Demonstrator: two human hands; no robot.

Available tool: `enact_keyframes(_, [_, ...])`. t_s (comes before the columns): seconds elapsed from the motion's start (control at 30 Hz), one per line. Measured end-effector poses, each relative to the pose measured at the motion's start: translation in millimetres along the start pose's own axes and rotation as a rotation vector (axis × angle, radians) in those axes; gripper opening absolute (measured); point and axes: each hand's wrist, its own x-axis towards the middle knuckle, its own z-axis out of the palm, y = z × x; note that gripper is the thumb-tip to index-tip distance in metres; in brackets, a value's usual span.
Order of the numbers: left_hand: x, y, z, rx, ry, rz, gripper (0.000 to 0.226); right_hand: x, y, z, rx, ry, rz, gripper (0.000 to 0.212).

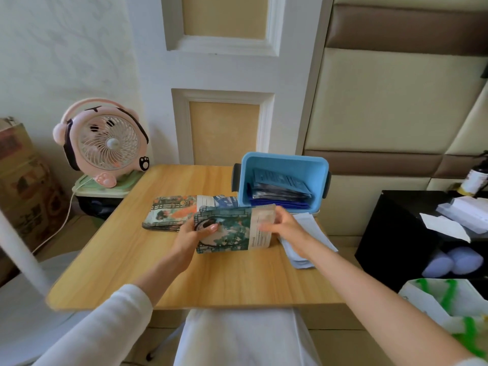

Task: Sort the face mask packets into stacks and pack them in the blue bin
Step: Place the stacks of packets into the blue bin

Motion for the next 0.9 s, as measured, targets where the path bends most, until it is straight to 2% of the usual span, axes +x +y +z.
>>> enact_keyframes(0.1, [0, 1, 5, 0.042, -0.027, -0.018, 0.04, -2, 7, 15, 0.032, 0.032, -0.013, 0.035])
enact_keyframes(0.2, [-1, 3, 7, 0.077, -0.002, 0.004, 0.038, 2, 2, 15, 0.045, 0.073, -0.047, 0.037])
enact_keyframes(0.33, [-10, 1, 6, 0.257, -0.055, 0.018, 0.038, 3, 10, 10, -0.182, 0.057, -0.043, 0.039])
enact_keyframes(0.43, [-8, 16, 10, 0.56, 0.044, 0.206, 0.019, 1, 1, 0, -0.341, 0.213, -0.133, 0.033])
enact_keyframes(0.5, [-2, 34, 18, 0.749, 0.148, 0.325, 0.02, 2, -13, -13, -0.415, 0.349, -0.206, 0.032])
enact_keyframes(0.57, [6, 52, 32, 0.808, 0.176, 0.449, 0.024, 3, -26, -27, -0.394, 0.461, -0.258, 0.027])
enact_keyframes(0.6, [10, 62, 41, 0.805, 0.174, 0.509, 0.021, 4, -30, -37, -0.309, 0.483, -0.275, 0.023])
enact_keyframes(0.67, [20, 77, 59, 0.803, 0.151, 0.591, 0.014, 6, -35, -56, -0.074, 0.476, -0.309, 0.025])
enact_keyframes(0.7, [27, 82, 68, 0.809, 0.127, 0.601, 0.016, 8, -35, -67, -0.031, 0.497, -0.343, 0.03])
enact_keyframes(0.77, [45, 87, 84, 0.847, 0.077, 0.597, 0.013, 14, -31, -86, -0.128, 0.545, -0.413, 0.032])
enact_keyframes(0.9, [79, 83, 112, 0.959, -0.05, 0.611, 0.016, 33, -13, -113, -0.348, 0.567, -0.437, 0.016])
